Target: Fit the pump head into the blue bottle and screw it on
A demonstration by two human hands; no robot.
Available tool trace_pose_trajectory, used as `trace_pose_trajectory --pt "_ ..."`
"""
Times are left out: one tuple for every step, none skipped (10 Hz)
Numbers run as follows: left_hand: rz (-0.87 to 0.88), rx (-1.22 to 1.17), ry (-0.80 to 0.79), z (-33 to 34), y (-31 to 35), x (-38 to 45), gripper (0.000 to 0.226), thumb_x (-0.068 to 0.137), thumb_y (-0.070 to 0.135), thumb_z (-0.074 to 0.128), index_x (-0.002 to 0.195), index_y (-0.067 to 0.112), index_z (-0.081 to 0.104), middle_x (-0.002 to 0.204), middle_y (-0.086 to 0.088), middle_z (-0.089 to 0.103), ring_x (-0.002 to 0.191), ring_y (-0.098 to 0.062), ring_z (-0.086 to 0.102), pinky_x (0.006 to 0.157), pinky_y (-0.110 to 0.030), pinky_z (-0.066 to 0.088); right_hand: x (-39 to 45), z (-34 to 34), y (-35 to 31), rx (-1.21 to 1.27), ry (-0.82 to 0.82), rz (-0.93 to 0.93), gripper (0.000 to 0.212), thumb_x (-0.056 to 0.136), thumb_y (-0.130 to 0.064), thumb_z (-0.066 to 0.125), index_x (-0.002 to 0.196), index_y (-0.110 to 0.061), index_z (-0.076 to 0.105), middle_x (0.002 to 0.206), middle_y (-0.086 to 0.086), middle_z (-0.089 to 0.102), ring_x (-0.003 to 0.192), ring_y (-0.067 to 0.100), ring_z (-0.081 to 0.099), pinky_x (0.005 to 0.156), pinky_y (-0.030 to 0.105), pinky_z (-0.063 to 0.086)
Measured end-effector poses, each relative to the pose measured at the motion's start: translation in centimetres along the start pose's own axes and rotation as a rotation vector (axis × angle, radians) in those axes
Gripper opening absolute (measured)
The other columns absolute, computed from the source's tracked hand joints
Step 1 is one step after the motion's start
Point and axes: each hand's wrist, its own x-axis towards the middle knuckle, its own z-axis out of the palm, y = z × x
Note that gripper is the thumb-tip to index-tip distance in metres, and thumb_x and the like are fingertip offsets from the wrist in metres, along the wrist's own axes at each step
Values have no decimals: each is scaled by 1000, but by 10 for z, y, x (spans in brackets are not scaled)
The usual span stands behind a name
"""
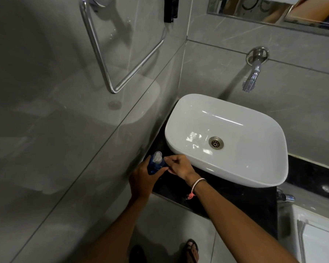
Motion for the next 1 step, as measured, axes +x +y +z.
trace_pose_trajectory --pt "-60 -42 42 -3 1 -9 77 67 65 78 125 18 62 112 -3 72 99 -20 68 73 -23 50 -21 -6 3 -149 110 -121 32 105 -26 53 115 -3 72 83 6 72 75 19 65 76 26 52"
